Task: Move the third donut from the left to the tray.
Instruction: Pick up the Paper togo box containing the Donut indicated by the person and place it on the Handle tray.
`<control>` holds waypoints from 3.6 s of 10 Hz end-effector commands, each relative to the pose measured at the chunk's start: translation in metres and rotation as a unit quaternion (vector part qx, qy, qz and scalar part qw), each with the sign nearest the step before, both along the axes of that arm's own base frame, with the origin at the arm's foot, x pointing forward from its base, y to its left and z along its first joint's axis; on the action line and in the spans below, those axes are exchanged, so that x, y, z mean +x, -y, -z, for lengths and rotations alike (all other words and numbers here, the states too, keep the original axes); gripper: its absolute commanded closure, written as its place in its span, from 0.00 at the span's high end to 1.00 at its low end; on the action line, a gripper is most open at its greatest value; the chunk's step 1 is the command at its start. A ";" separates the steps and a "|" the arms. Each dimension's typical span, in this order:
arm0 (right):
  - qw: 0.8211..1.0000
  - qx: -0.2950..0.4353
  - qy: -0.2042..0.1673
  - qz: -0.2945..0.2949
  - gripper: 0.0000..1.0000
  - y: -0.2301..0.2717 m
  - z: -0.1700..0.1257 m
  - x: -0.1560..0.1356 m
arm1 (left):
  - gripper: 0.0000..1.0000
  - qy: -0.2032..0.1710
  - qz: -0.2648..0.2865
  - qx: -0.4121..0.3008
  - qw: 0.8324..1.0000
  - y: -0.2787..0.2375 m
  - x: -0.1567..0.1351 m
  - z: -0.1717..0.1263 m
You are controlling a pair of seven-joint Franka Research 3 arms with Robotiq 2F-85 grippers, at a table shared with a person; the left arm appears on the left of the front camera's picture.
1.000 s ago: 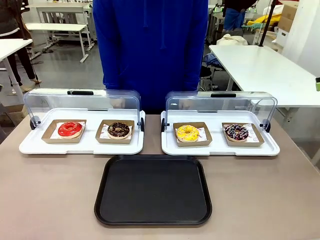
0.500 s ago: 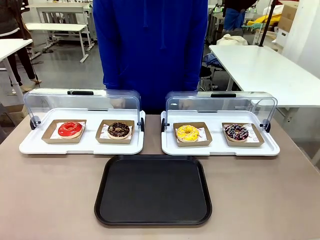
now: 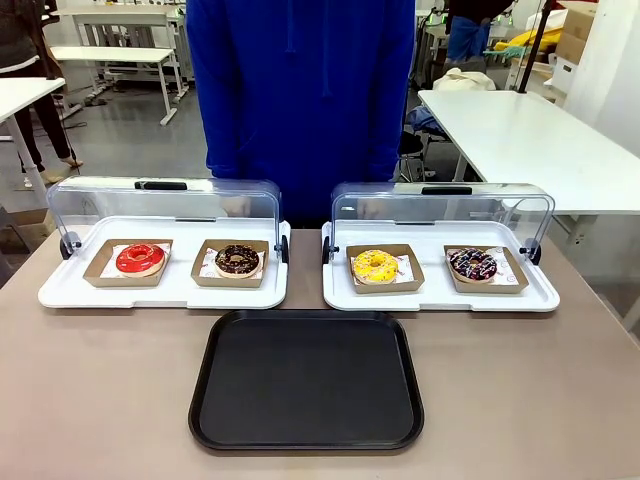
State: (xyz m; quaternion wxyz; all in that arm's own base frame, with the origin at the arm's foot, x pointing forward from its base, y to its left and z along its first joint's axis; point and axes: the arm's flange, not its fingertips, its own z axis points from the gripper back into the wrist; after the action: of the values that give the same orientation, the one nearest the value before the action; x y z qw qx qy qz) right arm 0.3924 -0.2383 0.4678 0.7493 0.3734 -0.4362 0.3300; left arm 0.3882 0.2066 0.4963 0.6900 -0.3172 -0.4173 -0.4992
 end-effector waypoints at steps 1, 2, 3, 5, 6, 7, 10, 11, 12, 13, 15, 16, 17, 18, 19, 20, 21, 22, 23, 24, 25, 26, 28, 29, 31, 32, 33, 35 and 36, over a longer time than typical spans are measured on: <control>1.000 0.005 0.007 -0.003 1.00 -0.001 -0.001 0.001 | 1.00 0.001 0.005 0.000 1.000 -0.002 -0.002 0.000; 1.000 0.005 0.007 -0.003 1.00 -0.001 -0.001 0.001 | 1.00 0.001 0.005 0.000 1.000 -0.002 -0.002 0.000; 1.000 0.005 0.007 -0.003 1.00 -0.001 -0.001 0.001 | 1.00 0.001 0.005 0.000 1.000 -0.002 -0.002 0.000; 1.000 0.005 0.007 -0.003 1.00 -0.001 -0.001 0.001 | 1.00 0.001 0.005 0.000 1.000 -0.002 -0.002 0.000; 1.000 0.005 0.007 -0.003 1.00 -0.001 -0.001 0.001 | 1.00 0.001 0.005 0.000 1.000 -0.002 -0.002 0.000; 1.000 0.005 0.007 -0.003 1.00 -0.001 -0.001 0.001 | 1.00 0.001 0.005 0.000 1.000 -0.002 -0.002 0.000; 1.000 0.005 0.007 -0.003 1.00 -0.001 -0.001 0.001 | 1.00 0.001 0.005 0.000 1.000 -0.002 -0.002 0.000; 1.000 0.005 0.007 -0.003 1.00 -0.001 -0.001 0.001 | 1.00 0.001 0.005 0.000 1.000 -0.002 -0.002 0.000; 1.000 0.005 0.007 -0.003 1.00 -0.001 -0.001 0.001 | 1.00 0.001 0.005 0.000 1.000 -0.002 -0.002 0.000; 1.000 0.005 0.007 -0.003 1.00 -0.001 -0.001 0.001 | 1.00 0.001 0.005 0.000 1.000 -0.002 -0.002 0.000; 1.000 0.005 0.007 -0.003 1.00 -0.001 -0.001 0.001 | 1.00 0.001 0.005 0.000 1.000 -0.002 -0.002 0.000; 1.000 0.005 0.007 -0.003 1.00 -0.001 -0.001 0.001 | 1.00 0.001 0.005 0.000 1.000 -0.002 -0.002 0.000; 1.000 0.005 0.007 -0.003 1.00 -0.001 -0.001 0.001 | 1.00 0.001 0.005 0.000 1.000 -0.002 -0.002 0.000; 1.000 0.005 0.007 -0.003 1.00 -0.001 -0.001 0.001 | 1.00 0.001 0.005 0.000 1.000 -0.002 -0.002 0.000; 1.000 0.005 0.007 -0.003 1.00 -0.001 -0.001 0.001 | 1.00 0.001 0.005 0.000 1.000 -0.002 -0.002 0.000; 1.000 0.005 0.007 -0.003 1.00 -0.001 -0.001 0.001 | 1.00 0.001 0.005 0.000 1.000 -0.002 -0.002 0.000; 1.000 0.005 0.007 -0.003 1.00 -0.001 -0.001 0.001 | 1.00 0.001 0.005 0.000 1.000 -0.002 -0.002 0.000; 1.000 0.005 0.007 -0.003 1.00 -0.001 -0.001 0.001 | 1.00 0.001 0.005 0.000 1.000 -0.002 -0.002 0.000; 1.000 0.005 0.007 -0.003 1.00 -0.001 -0.001 0.001 | 1.00 0.001 0.005 0.000 1.000 -0.002 -0.002 0.000; 1.000 0.005 0.007 -0.003 1.00 -0.001 -0.001 0.001 | 1.00 0.001 0.005 0.000 1.000 -0.002 -0.002 0.000; 1.000 0.005 0.007 -0.003 1.00 -0.001 -0.001 0.001 | 1.00 0.001 0.005 0.000 1.000 -0.002 -0.002 0.000; 1.000 0.005 0.007 -0.003 1.00 -0.001 -0.001 0.001 | 1.00 0.001 0.005 0.000 1.000 -0.002 -0.002 0.000; 1.000 0.005 0.007 -0.003 1.00 -0.001 -0.001 0.001 | 1.00 0.001 0.005 0.000 1.000 -0.002 -0.002 0.000; 1.000 0.005 0.007 -0.003 1.00 -0.001 -0.001 0.001 | 1.00 0.001 0.005 0.000 1.000 -0.002 -0.002 0.000; 1.000 0.005 0.007 -0.003 1.00 -0.001 -0.001 0.001 | 1.00 0.001 0.005 0.000 1.000 -0.002 -0.002 0.000; 1.000 0.005 0.007 -0.003 1.00 -0.001 -0.001 0.001 | 1.00 0.001 0.005 0.000 1.000 -0.002 -0.002 0.000; 1.000 0.005 0.007 -0.003 1.00 -0.001 -0.001 0.001 | 1.00 0.001 0.005 0.000 1.000 -0.002 -0.002 0.000; 1.000 0.005 0.007 -0.003 1.00 -0.001 -0.001 0.001 | 1.00 0.001 0.005 0.000 1.000 -0.002 -0.002 0.000; 1.000 0.005 0.007 -0.003 1.00 -0.001 -0.001 0.001 | 1.00 0.001 0.005 0.000 1.000 -0.002 -0.002 0.000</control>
State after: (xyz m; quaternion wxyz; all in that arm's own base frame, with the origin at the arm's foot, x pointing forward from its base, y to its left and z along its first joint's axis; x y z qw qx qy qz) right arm 0.3926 -0.2375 0.4668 0.7499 0.3749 -0.4336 0.3303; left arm 0.3881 0.2082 0.4952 0.6920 -0.3167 -0.4163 -0.4974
